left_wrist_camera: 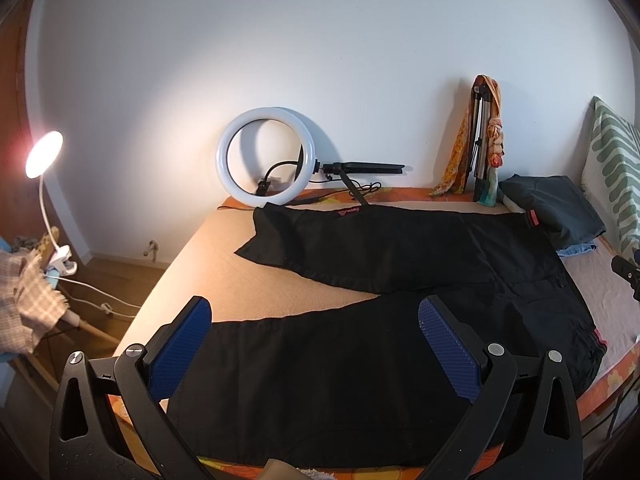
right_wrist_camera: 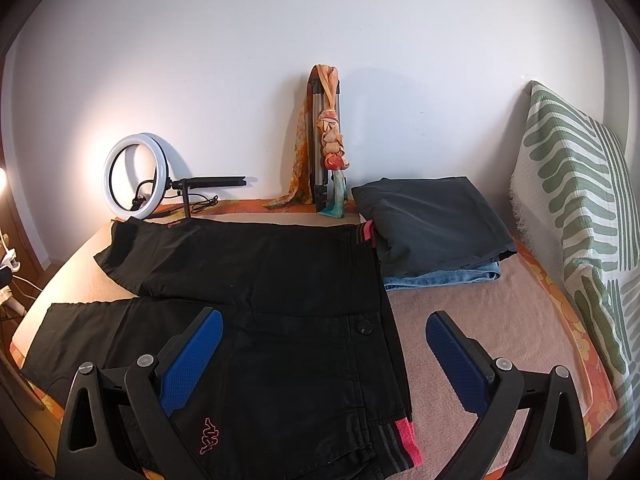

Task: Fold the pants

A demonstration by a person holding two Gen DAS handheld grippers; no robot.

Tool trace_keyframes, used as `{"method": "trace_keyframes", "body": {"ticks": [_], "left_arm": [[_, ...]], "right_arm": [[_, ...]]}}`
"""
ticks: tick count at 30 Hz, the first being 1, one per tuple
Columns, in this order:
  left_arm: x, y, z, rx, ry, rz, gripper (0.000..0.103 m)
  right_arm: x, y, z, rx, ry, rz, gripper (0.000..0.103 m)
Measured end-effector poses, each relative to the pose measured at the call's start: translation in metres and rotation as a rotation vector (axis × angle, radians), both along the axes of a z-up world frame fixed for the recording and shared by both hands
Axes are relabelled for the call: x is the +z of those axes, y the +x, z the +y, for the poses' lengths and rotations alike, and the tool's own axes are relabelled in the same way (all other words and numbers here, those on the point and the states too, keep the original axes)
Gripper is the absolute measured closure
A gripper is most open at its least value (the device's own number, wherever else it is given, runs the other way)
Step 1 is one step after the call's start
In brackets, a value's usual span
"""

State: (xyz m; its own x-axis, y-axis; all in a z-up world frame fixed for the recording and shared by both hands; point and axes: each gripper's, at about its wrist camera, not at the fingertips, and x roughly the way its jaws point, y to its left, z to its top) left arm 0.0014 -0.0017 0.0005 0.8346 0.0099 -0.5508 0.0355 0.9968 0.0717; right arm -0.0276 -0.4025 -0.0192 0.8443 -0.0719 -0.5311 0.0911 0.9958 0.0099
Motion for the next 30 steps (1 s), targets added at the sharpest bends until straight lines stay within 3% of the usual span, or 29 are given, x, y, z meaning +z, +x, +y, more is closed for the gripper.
{"method": "trace_keyframes", "body": {"ticks": [19,30], "left_arm": [[-0.003,0.002,0.002,-0.011,0.002,0.005,0.000],[-0.010,0.017,0.005,-0.019,-0.025,0.057,0.000]], "right_arm": [[0.002,0.000,0.001,0.002,0.011,-0.006,0.000],[0.010,0.007,-0.003,0.022,0.013,-0.015,0.000]]}}
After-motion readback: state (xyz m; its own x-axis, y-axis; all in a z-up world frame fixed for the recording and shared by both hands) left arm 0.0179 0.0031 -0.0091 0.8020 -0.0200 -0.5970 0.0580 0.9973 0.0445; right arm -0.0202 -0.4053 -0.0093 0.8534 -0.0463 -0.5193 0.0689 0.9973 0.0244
